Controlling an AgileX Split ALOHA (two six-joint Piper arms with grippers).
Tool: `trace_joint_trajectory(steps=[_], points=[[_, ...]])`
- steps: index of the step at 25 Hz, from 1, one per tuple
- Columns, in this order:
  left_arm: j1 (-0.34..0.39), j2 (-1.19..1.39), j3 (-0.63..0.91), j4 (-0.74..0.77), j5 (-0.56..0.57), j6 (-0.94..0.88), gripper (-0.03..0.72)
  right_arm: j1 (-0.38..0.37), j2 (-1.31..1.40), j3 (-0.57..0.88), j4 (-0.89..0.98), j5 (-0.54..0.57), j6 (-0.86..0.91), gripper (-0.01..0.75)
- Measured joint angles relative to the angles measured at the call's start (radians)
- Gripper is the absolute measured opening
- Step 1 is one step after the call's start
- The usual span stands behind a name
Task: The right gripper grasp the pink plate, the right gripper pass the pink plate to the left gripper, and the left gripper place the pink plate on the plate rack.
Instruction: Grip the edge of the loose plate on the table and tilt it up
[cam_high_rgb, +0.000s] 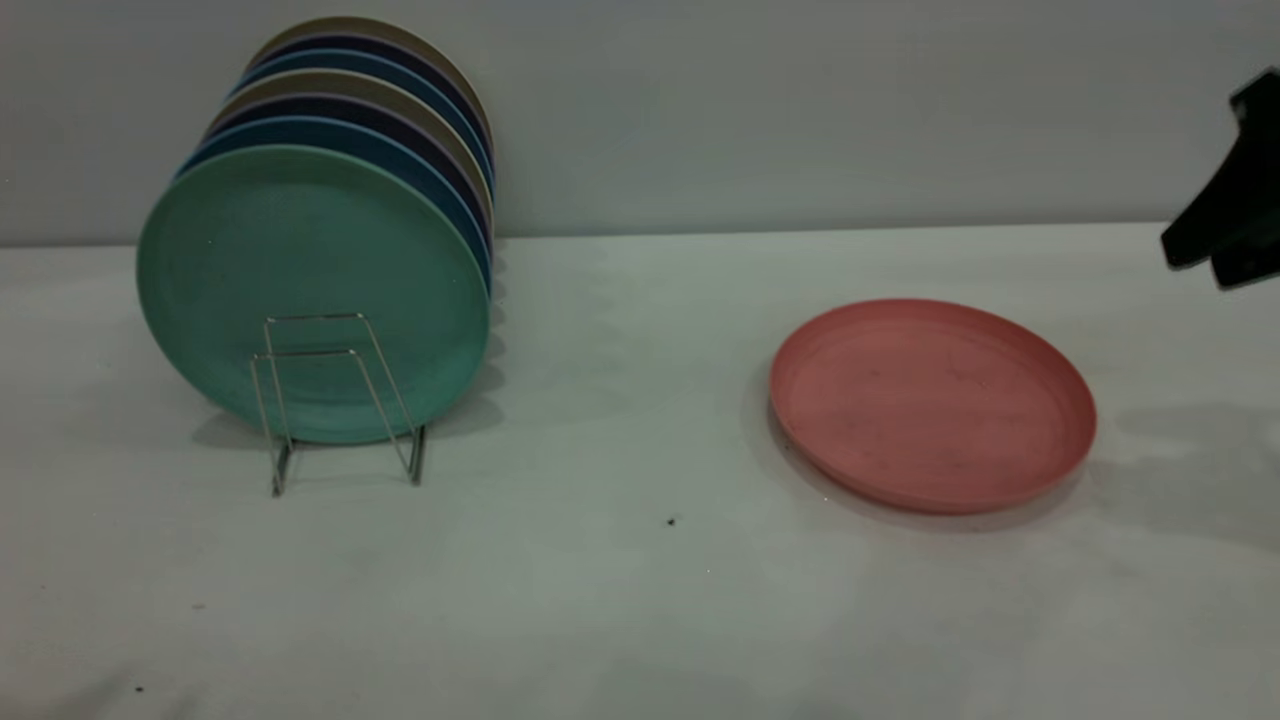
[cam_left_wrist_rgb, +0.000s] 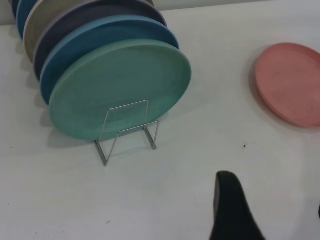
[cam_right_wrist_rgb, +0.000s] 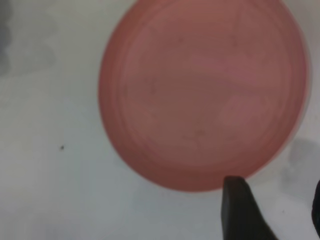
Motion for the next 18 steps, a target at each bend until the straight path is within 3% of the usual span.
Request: trace_joint_trajectory(steps=[10,18], points=[[0.0,0.0,0.0,0.0,0.009,0.0,0.445,0.0,0.26,-0.157,0.023,-0.042,0.004,0.366],[0.0,0.0,0.0,0.0,0.036,0.001,0.445,0.0,0.369,-0.179,0.143,-0.055,-0.048,0.366]])
